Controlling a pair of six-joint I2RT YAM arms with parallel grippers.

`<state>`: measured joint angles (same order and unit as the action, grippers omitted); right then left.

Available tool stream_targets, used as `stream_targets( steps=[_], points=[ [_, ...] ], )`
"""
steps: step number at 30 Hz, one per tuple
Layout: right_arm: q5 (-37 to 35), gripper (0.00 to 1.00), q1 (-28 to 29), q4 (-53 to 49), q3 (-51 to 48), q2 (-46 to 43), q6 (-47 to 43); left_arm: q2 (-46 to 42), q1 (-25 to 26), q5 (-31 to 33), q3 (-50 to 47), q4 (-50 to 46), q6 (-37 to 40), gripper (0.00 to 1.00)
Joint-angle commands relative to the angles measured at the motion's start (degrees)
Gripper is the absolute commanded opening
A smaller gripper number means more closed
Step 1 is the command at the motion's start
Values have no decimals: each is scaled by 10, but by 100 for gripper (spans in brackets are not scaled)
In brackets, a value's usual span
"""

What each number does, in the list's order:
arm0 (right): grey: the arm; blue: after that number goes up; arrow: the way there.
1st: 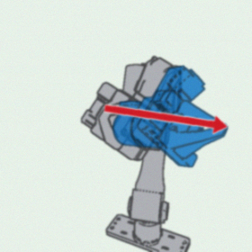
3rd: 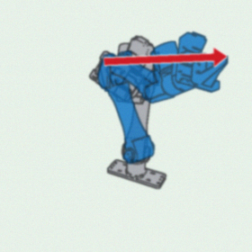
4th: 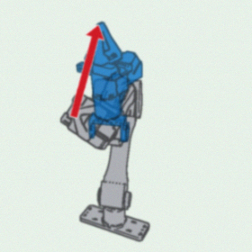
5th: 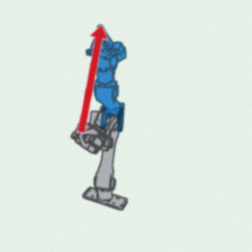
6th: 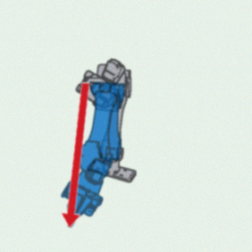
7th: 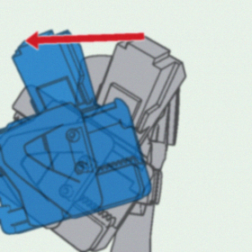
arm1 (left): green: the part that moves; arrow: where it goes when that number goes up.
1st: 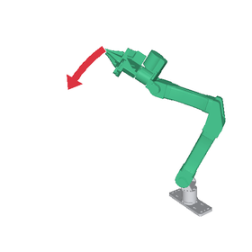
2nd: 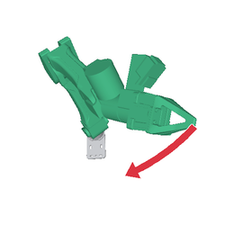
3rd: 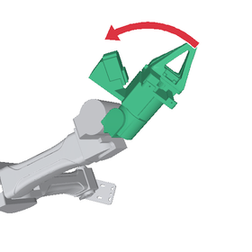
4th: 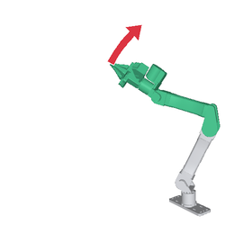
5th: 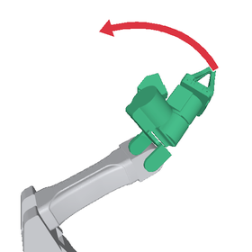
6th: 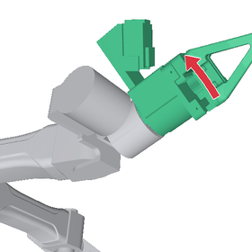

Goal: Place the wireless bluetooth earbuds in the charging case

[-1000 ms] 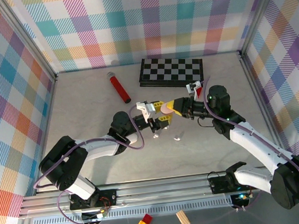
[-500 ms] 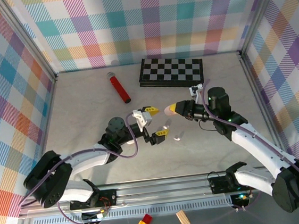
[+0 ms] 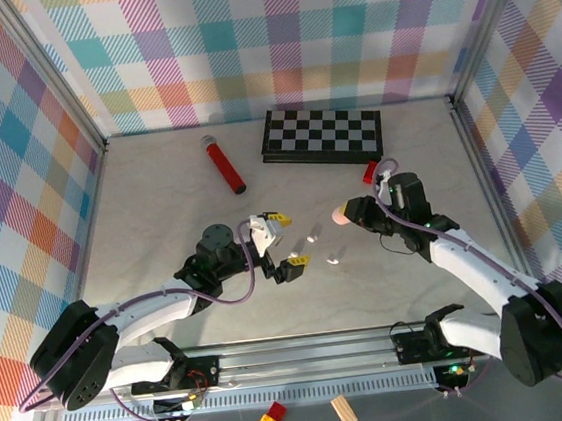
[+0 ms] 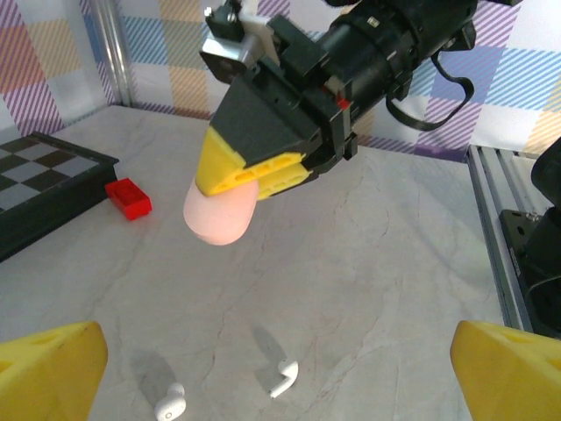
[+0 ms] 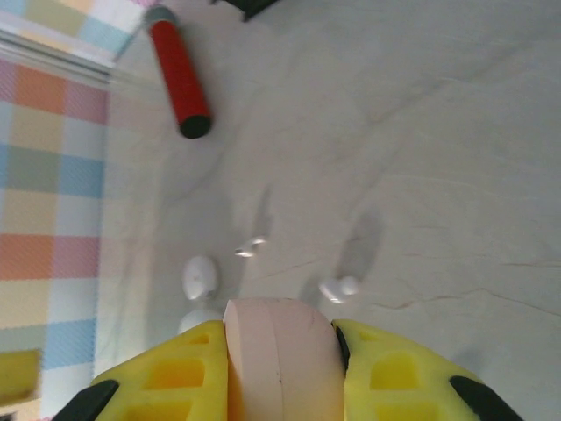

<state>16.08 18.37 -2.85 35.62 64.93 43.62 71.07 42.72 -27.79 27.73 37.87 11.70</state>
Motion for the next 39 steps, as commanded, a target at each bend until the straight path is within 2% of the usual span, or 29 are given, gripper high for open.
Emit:
stream_targets(
  steps=[1, 10, 15, 24, 35, 36, 39],
  points=[
    [-29, 0, -13, 32, -12, 28, -7, -3, 4, -2, -3, -9, 13, 100],
    [-38, 0, -34, 88, 8, 139, -9, -4, 4, 1, -9, -6, 12, 100],
    [-70, 0, -38, 81, 41, 198, -33, -13, 4, 5, -17, -6, 11, 100],
    [-55, 0, -54, 117, 93, 305, -13, -25, 4, 15, -31, -9, 13, 100],
    [-58, 0, -57, 111, 133, 364, -9, -36, 3, 40, -39, -25, 29, 100],
    [-61, 1, -58, 110, 133, 365, -9, -35, 3, 41, -35, -31, 31, 100],
    [-62, 24, -60, 105, 135, 365, -14, -35, 3, 43, -31, -41, 35, 100]
  ],
)
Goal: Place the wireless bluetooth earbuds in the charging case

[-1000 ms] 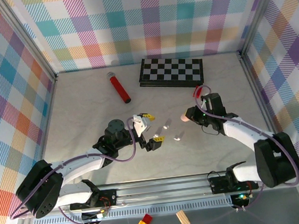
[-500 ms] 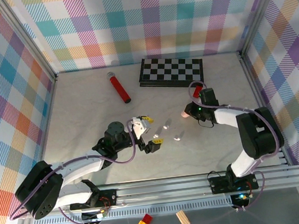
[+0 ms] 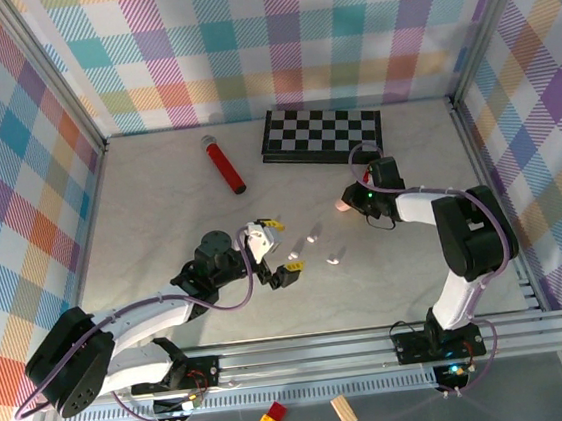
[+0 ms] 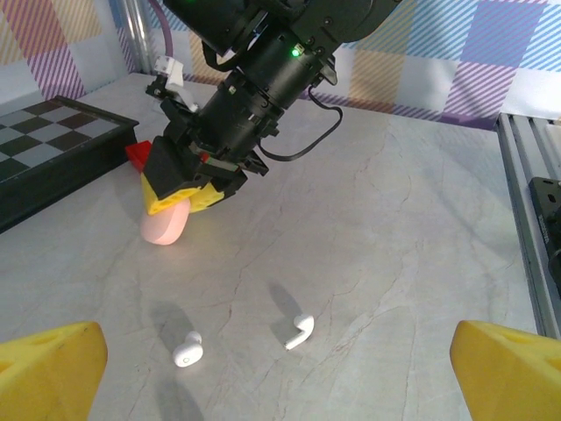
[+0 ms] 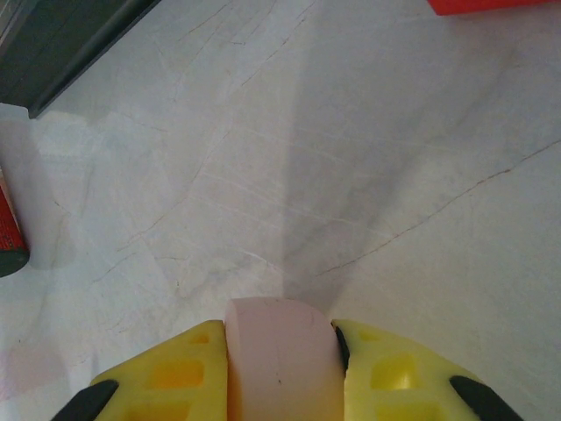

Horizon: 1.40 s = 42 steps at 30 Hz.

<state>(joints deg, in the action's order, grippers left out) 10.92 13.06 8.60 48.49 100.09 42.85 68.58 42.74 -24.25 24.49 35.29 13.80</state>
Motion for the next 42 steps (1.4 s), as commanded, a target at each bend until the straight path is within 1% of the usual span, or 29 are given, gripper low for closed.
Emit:
stream_targets(
  steps=[1, 3, 5, 9, 11, 13, 15, 17, 20, 22, 23, 24, 27, 28, 30, 34, 39, 42],
  points=[
    [-12, 33, -8, -14, 7, 11, -9, -12, 3, 9, 1, -17, 14, 100],
    [-21, 50, -9, -23, 7, -1, -14, -15, 3, 13, -1, -16, 12, 100],
    [-37, 61, -9, -40, 6, -20, -24, -19, 3, 20, -5, -12, 8, 100],
    [-86, 76, -12, -103, 4, -66, -47, -31, -12, 33, -24, 12, -19, 100],
    [-102, 81, -12, -128, 0, -94, -62, -37, -25, 43, -31, 16, -38, 100],
    [-109, 85, -12, -149, -9, -126, -74, -47, -34, 81, -39, 22, -59, 100],
    [-105, 86, -12, -158, -21, -162, -85, -62, -39, 109, -41, 2, -59, 100],
    [-88, 87, -12, -163, -35, -193, -98, -74, -40, 127, -30, -48, -47, 100],
    [-59, 87, -12, -167, -59, -237, -105, -91, -41, 171, 13, -198, -10, 100],
    [-43, 87, -12, -174, -74, -264, -103, -93, -41, 215, 71, -356, 33, 100],
    [-38, 87, -12, -179, -79, -274, -102, -90, -41, 243, 94, -409, 37, 100],
    [-32, 87, -12, -184, -83, -284, -101, -85, -41, 271, 113, -451, 38, 100],
    [-21, 87, -12, -201, -87, -306, -107, -72, -42, 321, 150, -536, 39, 100],
    [-17, 86, -12, -207, -86, -311, -110, -63, -42, 335, 161, -556, 38, 100],
    [-15, 86, -12, -215, -85, -318, -115, -36, -41, 362, 185, -593, 30, 97],
    [-16, 85, -12, -208, -95, -332, -108, 23, -41, 373, 224, -662, 25, 92],
    [-9, 84, -12, -192, -111, -336, -92, 81, -41, 375, 235, -675, 30, 85],
    [-11, 84, -12, -198, -113, -340, -95, 106, -41, 376, 240, -680, 31, 83]
  ],
)
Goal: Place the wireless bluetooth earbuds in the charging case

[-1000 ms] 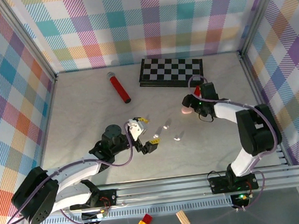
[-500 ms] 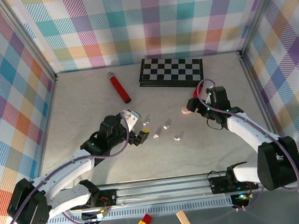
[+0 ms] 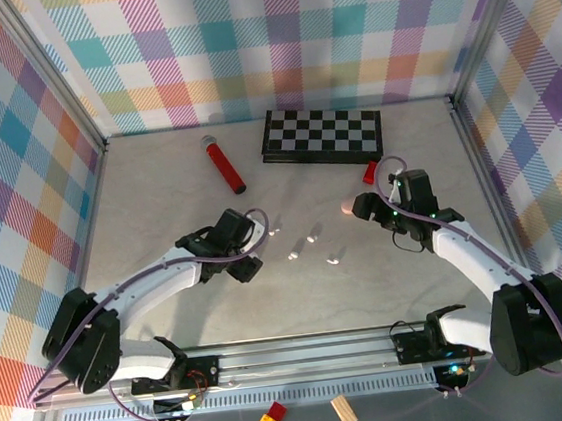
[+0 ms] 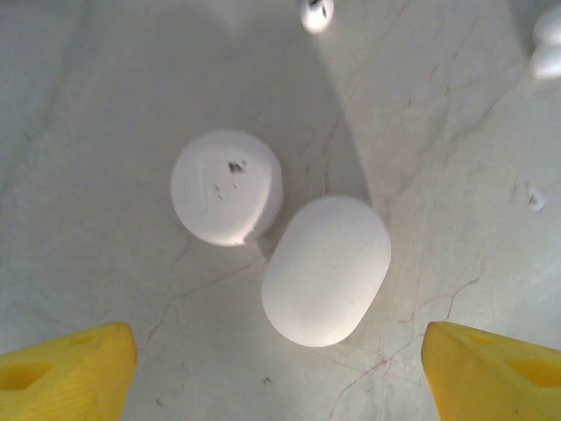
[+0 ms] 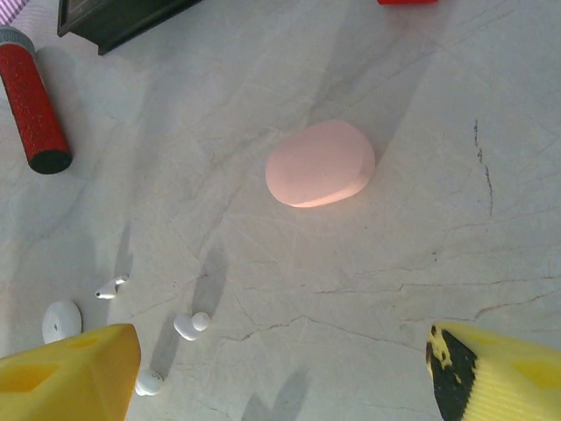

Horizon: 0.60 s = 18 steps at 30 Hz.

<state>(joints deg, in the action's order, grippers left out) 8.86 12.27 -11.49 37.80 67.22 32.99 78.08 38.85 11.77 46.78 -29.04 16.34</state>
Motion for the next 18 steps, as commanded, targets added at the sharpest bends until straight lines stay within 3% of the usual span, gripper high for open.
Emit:
stream_targets(
  steps=[1, 13, 18],
  points=[
    [7, 84, -4, 0, -7, -14, 2, 19, -3, 16, 19, -39, 6, 83],
    [-12, 82, -4, -13, -27, -51, 0, 126, -11, -16, 40, 5, 21, 77],
    [-19, 81, -4, -21, -39, -58, -2, 153, -11, -35, 49, 25, 23, 68]
  ],
)
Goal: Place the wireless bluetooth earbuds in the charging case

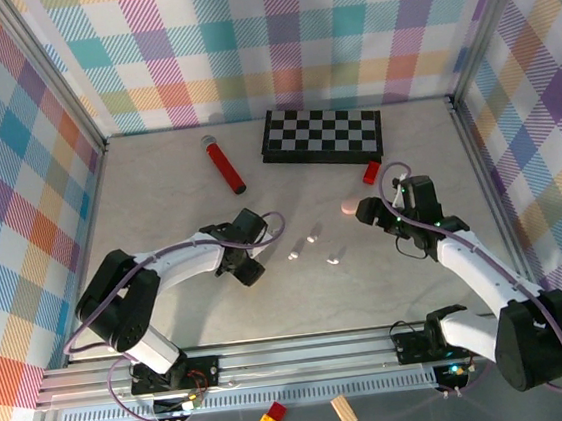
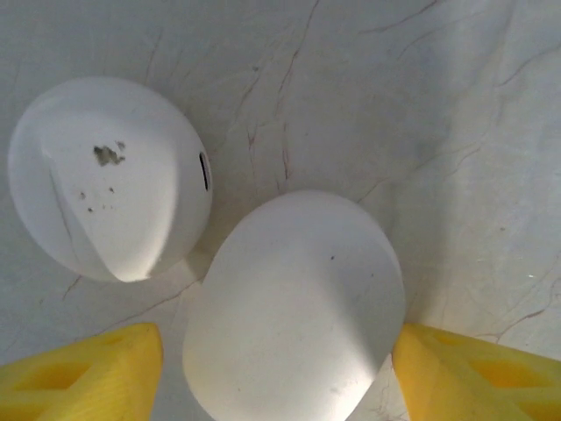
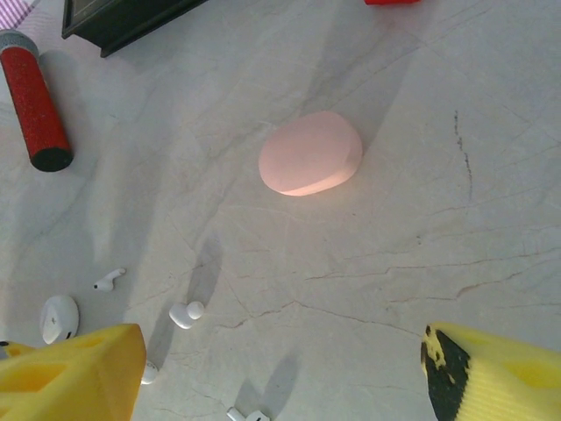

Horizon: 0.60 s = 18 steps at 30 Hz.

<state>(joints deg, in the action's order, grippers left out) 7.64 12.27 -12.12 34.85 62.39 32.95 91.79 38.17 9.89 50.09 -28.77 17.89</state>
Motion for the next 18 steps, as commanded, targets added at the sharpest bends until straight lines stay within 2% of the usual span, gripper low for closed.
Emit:
stream_targets(
  steps=[1, 6, 10, 14, 18],
  points=[
    [-6, 81, -4, -13, -13, -12, 0, 19, -5, -22, 17, 27, 8, 67],
    [-6, 81, -4, -11, -23, -18, 3, 36, -5, -39, 29, 31, 10, 53],
    [-3, 81, -4, -15, -18, -16, 3, 39, -5, -47, 30, 24, 8, 47],
    [12, 81, -4, -11, -16, -18, 11, 13, -6, -59, 18, 30, 4, 41],
    [60, 80, -4, -9, -14, -27, 25, -38, -6, -81, 6, 50, -1, 36]
  ],
)
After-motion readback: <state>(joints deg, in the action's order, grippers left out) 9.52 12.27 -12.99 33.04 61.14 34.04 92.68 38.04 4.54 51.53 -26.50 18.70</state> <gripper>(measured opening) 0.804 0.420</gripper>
